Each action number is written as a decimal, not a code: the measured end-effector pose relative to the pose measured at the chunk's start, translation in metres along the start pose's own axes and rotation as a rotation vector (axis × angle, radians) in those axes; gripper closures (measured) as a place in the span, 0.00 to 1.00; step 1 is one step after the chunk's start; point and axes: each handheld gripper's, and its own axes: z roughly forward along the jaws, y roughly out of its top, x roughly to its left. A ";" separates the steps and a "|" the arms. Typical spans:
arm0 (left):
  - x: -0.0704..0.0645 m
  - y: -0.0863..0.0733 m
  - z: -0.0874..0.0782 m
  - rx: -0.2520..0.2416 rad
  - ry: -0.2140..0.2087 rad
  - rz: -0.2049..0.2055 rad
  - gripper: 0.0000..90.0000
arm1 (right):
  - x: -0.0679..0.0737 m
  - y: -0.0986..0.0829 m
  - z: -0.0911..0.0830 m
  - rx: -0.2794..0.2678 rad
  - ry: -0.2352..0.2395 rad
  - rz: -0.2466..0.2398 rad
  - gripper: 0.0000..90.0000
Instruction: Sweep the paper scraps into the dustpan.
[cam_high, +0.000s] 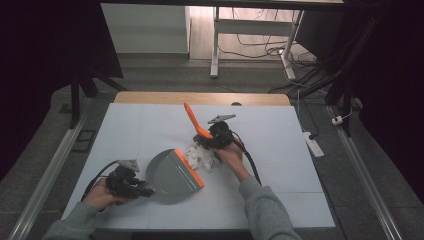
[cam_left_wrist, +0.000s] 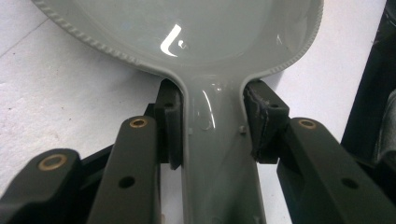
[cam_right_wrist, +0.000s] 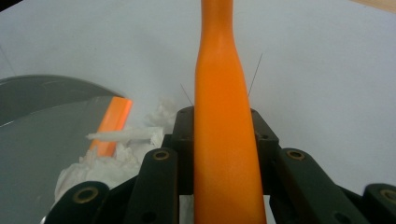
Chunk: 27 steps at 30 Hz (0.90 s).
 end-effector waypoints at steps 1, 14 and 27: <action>0.000 0.000 0.000 0.000 0.000 -0.001 0.68 | 0.002 0.000 0.000 0.001 0.004 -0.001 0.78; 0.000 0.002 0.002 0.000 0.001 -0.007 0.68 | 0.031 -0.002 0.004 0.010 0.075 -0.027 0.78; 0.000 0.002 0.003 0.001 0.001 -0.014 0.68 | 0.081 0.004 0.001 -0.002 0.183 -0.121 0.78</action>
